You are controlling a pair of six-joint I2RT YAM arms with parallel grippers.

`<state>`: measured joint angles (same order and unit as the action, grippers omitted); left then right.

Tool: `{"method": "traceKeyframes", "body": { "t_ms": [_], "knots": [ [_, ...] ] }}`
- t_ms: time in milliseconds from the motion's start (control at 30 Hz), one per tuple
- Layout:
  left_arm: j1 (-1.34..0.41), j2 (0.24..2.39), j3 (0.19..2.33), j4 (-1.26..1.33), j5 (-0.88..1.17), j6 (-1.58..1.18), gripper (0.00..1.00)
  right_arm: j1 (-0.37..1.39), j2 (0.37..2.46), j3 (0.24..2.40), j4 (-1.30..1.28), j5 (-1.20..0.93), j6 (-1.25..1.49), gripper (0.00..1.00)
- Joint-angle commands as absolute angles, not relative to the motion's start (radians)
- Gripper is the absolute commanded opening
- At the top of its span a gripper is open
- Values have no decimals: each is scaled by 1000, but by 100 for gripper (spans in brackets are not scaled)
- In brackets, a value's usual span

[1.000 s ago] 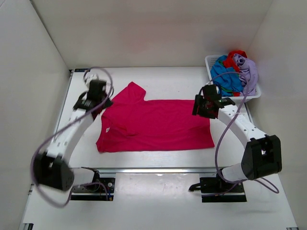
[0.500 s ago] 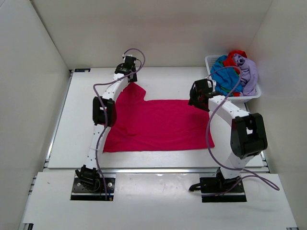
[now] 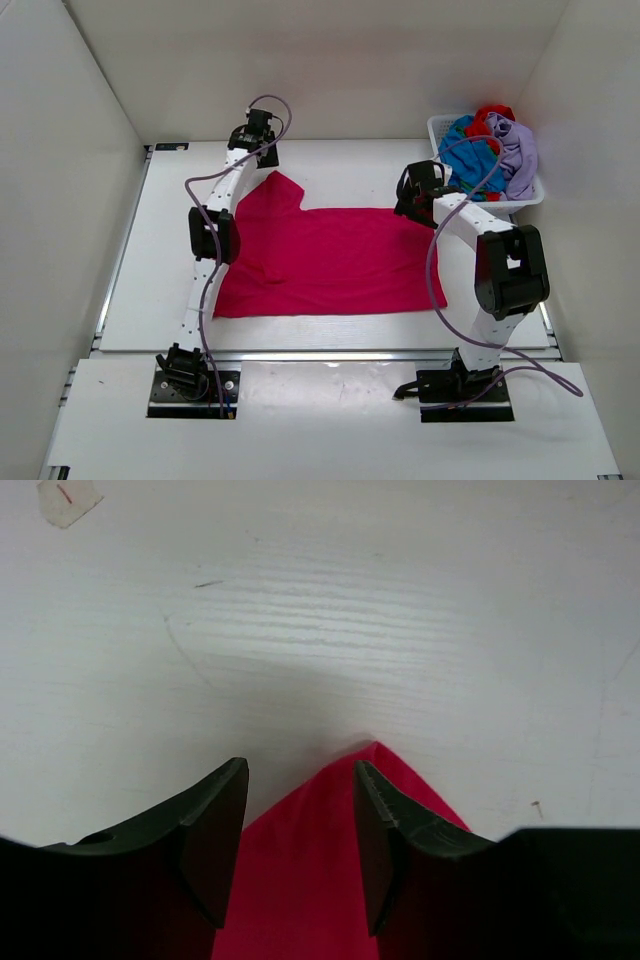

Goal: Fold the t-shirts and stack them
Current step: Grap the side of the flattened tshirt furthest away from the robot with both arms

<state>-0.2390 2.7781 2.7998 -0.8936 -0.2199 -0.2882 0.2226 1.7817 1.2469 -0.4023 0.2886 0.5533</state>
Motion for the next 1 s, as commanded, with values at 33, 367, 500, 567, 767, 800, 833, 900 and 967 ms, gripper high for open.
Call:
{"method": "traceKeyframes", "body": {
  "t_ms": [33,367,500,567,767,800,833,900,967],
  "knots": [
    [-230,2752,2794,-954,-190,-269,57,212,1773,1267,-362,305,569,62],
    [-268,2737,2760,-977,-164,-236,70,192,1824,1301,-392,328,584,66],
    [-267,2737,2747,-976,-152,-244,75,181,1864,1350,-426,354,623,71],
    [-268,2737,2743,-986,-138,-244,63,172,1877,1370,-428,360,624,72],
    [-253,2747,2750,-1012,-107,-262,0,170,1895,1390,-439,365,635,73],
    [-252,2752,2757,-1020,-112,-265,0,172,1894,1393,-434,365,631,71],
    [-253,2750,2758,-1031,-120,-261,0,170,1899,1390,-439,371,627,71],
    [-262,2752,2767,-1051,-144,-265,0,172,1893,1390,-428,370,624,70],
    [-264,2740,2779,-1055,-150,-265,0,170,1896,1397,-433,382,618,70]
  ]
}}
